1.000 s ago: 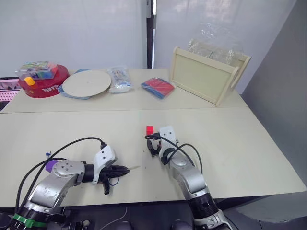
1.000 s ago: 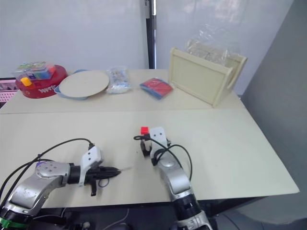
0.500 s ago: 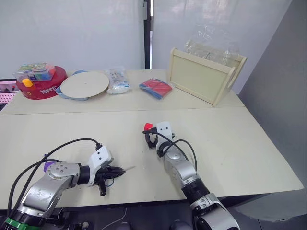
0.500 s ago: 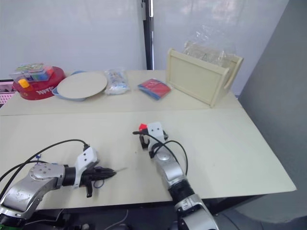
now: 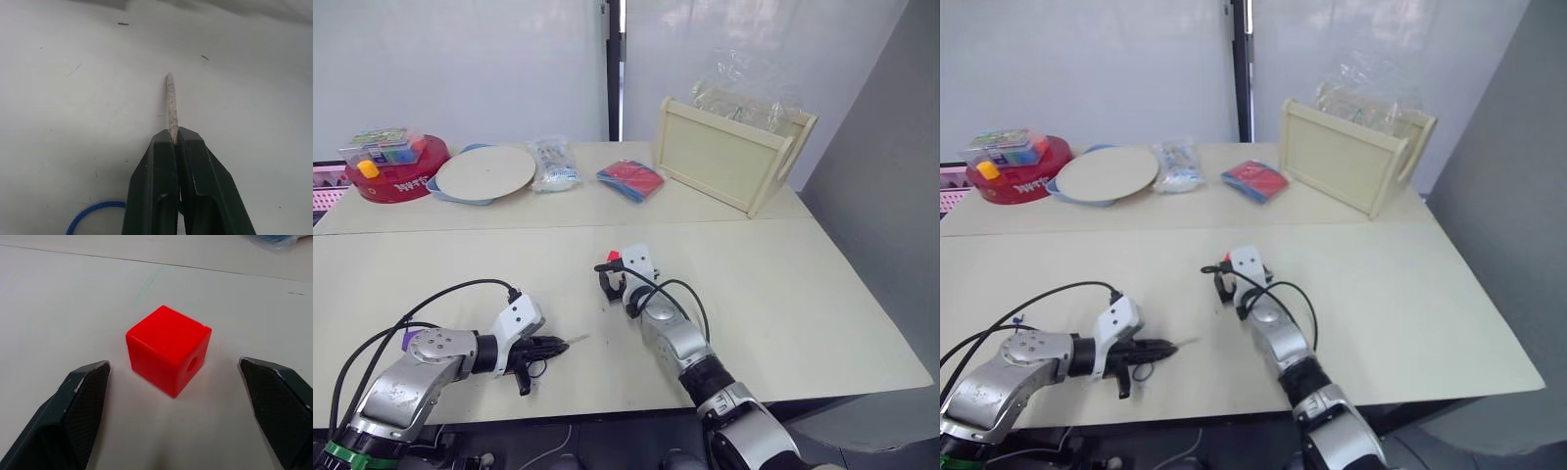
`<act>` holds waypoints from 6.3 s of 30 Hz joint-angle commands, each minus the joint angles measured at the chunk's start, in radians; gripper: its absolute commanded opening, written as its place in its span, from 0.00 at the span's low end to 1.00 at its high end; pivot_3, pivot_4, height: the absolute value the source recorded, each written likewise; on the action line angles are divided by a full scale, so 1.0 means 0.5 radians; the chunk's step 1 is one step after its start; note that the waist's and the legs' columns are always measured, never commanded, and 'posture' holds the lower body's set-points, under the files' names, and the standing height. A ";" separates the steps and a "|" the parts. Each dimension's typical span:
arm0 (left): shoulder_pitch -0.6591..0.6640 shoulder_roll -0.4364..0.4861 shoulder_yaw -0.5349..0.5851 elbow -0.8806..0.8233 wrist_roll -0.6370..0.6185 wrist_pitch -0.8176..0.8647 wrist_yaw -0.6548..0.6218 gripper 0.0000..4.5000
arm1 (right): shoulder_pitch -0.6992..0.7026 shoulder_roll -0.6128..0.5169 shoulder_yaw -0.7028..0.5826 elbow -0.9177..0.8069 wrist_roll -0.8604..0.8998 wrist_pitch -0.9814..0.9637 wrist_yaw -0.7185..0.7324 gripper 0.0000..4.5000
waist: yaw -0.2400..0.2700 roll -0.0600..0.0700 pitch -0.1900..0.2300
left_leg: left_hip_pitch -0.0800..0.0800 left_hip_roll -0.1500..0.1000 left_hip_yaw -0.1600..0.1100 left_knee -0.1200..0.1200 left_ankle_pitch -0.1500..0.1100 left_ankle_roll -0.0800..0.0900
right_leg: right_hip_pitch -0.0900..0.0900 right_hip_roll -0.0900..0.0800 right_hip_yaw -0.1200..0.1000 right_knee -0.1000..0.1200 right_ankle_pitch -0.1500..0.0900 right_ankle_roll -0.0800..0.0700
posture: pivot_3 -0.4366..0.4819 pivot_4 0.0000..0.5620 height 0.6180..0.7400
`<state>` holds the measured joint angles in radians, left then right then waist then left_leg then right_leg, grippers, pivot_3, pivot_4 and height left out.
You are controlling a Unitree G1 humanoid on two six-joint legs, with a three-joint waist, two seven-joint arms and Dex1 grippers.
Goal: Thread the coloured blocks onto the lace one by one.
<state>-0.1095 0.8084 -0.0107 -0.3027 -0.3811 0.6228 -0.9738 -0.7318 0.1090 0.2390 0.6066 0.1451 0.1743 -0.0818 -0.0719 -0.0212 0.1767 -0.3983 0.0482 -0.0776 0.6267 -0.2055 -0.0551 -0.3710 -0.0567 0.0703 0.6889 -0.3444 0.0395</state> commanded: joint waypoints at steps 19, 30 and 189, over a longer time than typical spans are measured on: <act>-0.019 0.021 0.006 -0.027 -0.023 -0.001 -0.019 0.00 | -0.315 0.552 0.022 0.240 0.183 -0.109 0.016 0.26 | -0.027 0.000 0.000 | 0.000 0.001 0.000 -0.005 0.000 0.000 | -0.003 0.001 0.000 0.000 0.000 0.000 | 0.48 0.27 1.00; -0.101 -0.033 -0.059 -0.007 -0.022 -0.007 -0.020 0.00 | 0.333 0.081 0.350 -0.728 0.085 -0.015 0.242 0.26 | -0.023 0.000 0.000 | -0.026 0.000 -0.001 -0.001 0.002 -0.004 | -0.034 0.000 0.000 0.021 0.000 0.000 | 0.48 0.27 1.00; -0.513 -0.263 -0.466 0.055 0.010 -0.042 -0.308 0.00 | 0.629 -1.216 0.308 -0.974 -0.052 -0.097 2.708 0.26 | 0.059 -0.004 -0.002 | -0.013 -0.001 -0.002 0.026 -0.001 0.002 | 0.003 0.001 -0.002 -0.001 0.000 0.000 | 0.48 0.27 1.00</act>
<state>-0.3492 0.6857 -0.2517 -0.2442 -0.3552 0.6172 -1.1248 -0.4462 -0.4992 0.3461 0.1148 0.1400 0.1271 1.2545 -0.0424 -0.0233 0.1759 -0.4048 0.0475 -0.0784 0.6398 -0.2058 -0.0541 -0.3695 -0.0560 0.0692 0.6882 -0.3444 0.0393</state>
